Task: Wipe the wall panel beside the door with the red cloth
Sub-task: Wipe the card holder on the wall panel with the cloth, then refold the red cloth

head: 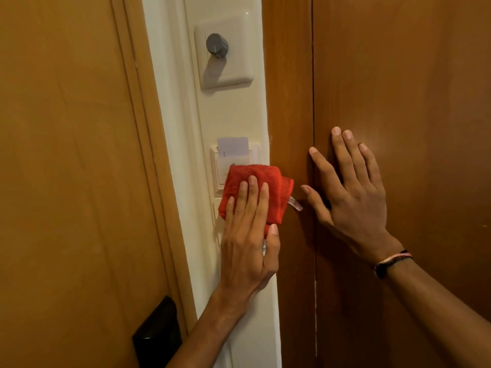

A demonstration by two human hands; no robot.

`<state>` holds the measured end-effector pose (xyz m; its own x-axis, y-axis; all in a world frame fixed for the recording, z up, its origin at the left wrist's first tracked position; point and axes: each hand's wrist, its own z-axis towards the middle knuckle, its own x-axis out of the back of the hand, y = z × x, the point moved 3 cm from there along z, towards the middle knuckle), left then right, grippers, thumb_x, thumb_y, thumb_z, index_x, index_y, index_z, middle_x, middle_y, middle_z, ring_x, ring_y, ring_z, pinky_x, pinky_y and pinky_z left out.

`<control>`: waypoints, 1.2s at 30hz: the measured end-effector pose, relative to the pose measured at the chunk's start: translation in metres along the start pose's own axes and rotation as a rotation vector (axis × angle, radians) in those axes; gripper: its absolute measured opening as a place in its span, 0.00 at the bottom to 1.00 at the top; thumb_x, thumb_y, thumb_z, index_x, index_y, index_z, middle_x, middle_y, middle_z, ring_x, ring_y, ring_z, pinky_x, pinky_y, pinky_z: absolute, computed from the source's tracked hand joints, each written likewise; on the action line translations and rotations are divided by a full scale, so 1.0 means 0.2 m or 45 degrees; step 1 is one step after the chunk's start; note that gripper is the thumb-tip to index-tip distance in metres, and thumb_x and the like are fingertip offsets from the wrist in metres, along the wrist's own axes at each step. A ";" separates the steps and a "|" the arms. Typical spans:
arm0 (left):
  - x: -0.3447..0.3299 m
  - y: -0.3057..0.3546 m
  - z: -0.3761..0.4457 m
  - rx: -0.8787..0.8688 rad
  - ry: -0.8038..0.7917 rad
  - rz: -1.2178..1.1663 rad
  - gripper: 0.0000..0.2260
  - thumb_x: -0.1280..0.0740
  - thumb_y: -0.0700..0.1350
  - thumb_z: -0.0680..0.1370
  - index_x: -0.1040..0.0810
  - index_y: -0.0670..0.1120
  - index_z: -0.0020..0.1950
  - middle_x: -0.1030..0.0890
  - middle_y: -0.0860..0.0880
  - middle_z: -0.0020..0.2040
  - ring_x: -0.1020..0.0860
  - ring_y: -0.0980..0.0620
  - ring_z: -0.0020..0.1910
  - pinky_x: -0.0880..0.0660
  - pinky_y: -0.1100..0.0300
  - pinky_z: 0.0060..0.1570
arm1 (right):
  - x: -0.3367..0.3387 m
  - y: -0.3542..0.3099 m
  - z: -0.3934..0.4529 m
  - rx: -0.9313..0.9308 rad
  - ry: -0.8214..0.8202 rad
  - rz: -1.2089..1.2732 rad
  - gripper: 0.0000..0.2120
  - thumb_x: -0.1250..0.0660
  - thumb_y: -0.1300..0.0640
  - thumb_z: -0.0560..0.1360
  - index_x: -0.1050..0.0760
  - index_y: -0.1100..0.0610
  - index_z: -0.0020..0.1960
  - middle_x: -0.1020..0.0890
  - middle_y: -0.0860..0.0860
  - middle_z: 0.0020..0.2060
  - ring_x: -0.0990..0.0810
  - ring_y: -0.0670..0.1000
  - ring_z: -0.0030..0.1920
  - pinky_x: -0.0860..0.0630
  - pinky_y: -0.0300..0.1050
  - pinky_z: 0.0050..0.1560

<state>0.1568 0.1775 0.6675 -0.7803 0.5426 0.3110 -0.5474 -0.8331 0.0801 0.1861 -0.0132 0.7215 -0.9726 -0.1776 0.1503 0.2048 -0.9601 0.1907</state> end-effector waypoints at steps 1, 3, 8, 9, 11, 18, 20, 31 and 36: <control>0.01 0.02 0.00 0.035 0.006 -0.095 0.26 0.49 0.50 0.82 0.48 0.50 0.81 0.45 0.49 0.82 0.47 0.52 0.82 0.53 0.53 0.81 | 0.01 -0.02 0.00 -0.008 -0.014 0.066 0.31 0.47 0.36 0.84 0.34 0.53 0.80 0.40 0.61 0.83 0.43 0.60 0.84 0.50 0.55 0.85; 0.04 0.04 0.00 0.103 0.044 -0.300 0.25 0.47 0.45 0.82 0.44 0.49 0.80 0.40 0.50 0.81 0.43 0.53 0.81 0.46 0.52 0.80 | 0.03 -0.08 0.00 -0.008 -0.082 0.214 0.31 0.49 0.36 0.84 0.29 0.53 0.77 0.40 0.61 0.83 0.43 0.59 0.84 0.50 0.56 0.85; 0.16 -0.02 0.06 0.337 0.367 -0.498 0.16 0.36 0.38 0.80 0.31 0.44 0.68 0.27 0.48 0.68 0.27 0.59 0.68 0.21 0.61 0.62 | 0.06 -0.23 0.00 -0.152 -0.283 0.474 0.28 0.45 0.34 0.81 0.21 0.52 0.68 0.45 0.58 0.84 0.49 0.56 0.85 0.58 0.51 0.85; 0.18 -0.04 0.08 0.427 0.407 -0.539 0.17 0.33 0.37 0.79 0.29 0.44 0.67 0.26 0.47 0.66 0.24 0.56 0.65 0.19 0.58 0.59 | 0.07 -0.25 0.01 -0.158 -0.304 0.497 0.27 0.43 0.34 0.80 0.19 0.52 0.64 0.45 0.58 0.84 0.49 0.56 0.85 0.58 0.51 0.85; 0.21 -0.08 0.12 0.638 0.410 -0.651 0.20 0.28 0.37 0.76 0.28 0.44 0.67 0.27 0.47 0.65 0.21 0.55 0.60 0.17 0.60 0.54 | 0.07 -0.28 0.02 -0.156 -0.332 0.514 0.24 0.42 0.37 0.80 0.17 0.53 0.57 0.44 0.59 0.84 0.47 0.58 0.85 0.55 0.54 0.85; 0.24 0.00 0.15 0.544 0.187 -0.606 0.16 0.27 0.40 0.76 0.20 0.44 0.63 0.18 0.48 0.58 0.21 0.67 0.53 0.20 0.70 0.54 | 0.14 -0.26 -0.03 -0.335 -0.303 0.707 0.19 0.36 0.44 0.79 0.18 0.59 0.56 0.29 0.57 0.75 0.36 0.55 0.78 0.29 0.50 0.73; 0.21 0.08 0.15 0.495 0.153 -0.580 0.14 0.27 0.42 0.76 0.19 0.46 0.61 0.17 0.50 0.55 0.20 0.61 0.53 0.18 0.64 0.54 | 0.19 -0.18 -0.07 -0.409 -0.264 0.706 0.21 0.38 0.43 0.79 0.19 0.60 0.58 0.26 0.56 0.70 0.33 0.51 0.73 0.30 0.34 0.67; -0.19 0.58 -0.01 0.501 -0.325 -1.410 0.11 0.30 0.43 0.78 0.27 0.56 0.54 0.16 0.49 0.51 0.16 0.55 0.49 0.21 0.64 0.46 | 0.52 0.33 -0.49 -0.680 -0.251 0.883 0.03 0.37 0.50 0.81 0.30 0.47 0.50 0.25 0.35 0.34 0.26 0.36 0.33 0.34 0.26 0.36; -0.42 0.79 -0.26 0.686 -0.545 -1.613 0.11 0.30 0.41 0.78 0.28 0.48 0.57 0.15 0.42 0.50 0.14 0.48 0.48 0.17 0.59 0.44 | 0.63 0.54 -0.80 -0.881 -0.481 0.864 0.11 0.37 0.45 0.81 0.26 0.52 0.50 0.27 0.41 0.35 0.27 0.40 0.35 0.31 0.37 0.37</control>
<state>0.1201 0.0057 0.6052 0.3367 0.9416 0.0082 -0.5363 0.1846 0.8236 0.0674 -0.1734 0.6057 -0.5542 -0.7623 0.3344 0.4720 -0.6187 -0.6280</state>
